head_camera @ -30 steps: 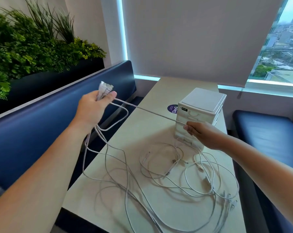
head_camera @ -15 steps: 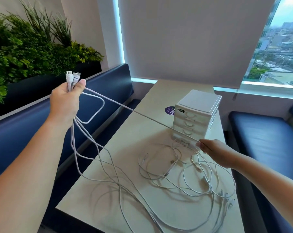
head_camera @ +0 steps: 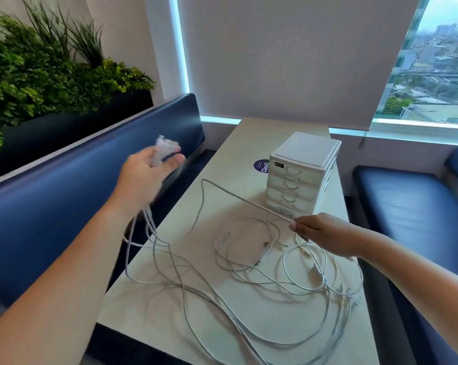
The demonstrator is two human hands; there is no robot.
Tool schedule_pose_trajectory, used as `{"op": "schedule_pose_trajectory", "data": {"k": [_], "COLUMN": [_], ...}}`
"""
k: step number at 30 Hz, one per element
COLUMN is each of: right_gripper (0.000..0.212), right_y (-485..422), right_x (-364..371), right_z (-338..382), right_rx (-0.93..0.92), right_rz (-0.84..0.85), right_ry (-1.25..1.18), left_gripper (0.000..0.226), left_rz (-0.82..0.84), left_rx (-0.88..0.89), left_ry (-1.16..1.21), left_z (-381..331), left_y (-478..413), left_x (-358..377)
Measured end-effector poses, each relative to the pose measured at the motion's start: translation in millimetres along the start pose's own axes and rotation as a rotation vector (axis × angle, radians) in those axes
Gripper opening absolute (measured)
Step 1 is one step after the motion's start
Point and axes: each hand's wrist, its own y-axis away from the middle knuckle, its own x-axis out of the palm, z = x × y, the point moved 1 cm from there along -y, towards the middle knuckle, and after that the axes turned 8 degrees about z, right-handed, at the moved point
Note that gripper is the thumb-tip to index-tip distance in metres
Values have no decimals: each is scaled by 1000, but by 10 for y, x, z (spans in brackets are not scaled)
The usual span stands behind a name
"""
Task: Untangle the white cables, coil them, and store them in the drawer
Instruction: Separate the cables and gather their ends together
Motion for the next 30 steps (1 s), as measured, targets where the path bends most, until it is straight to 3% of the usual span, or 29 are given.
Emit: {"op": "schedule_pose_trajectory", "data": {"k": [5,7,14,21,30], "right_gripper": [43,43,43,40,36], "right_y": [-20,-6,66,60,-19], "right_x": [-16,-29,-58,-13,-32], "right_z": [353,440,555,584,499], "right_rx": [-71,-95,-158,-134,-64], "right_rz": [83,93,23,-119,-259], "right_ry": [31,58,118,274,391], "left_gripper": [44,45,6,26,29], "left_rz": [571,689,726,670,546], "left_rx": [48,62,101,191,280], "left_ry": [-24,-86,-130,-275,-336], "left_z": [-313,-274,-139,-123,-39], "left_y": [349,420,503,505,423], "left_x": [555,743,995,997,941]}}
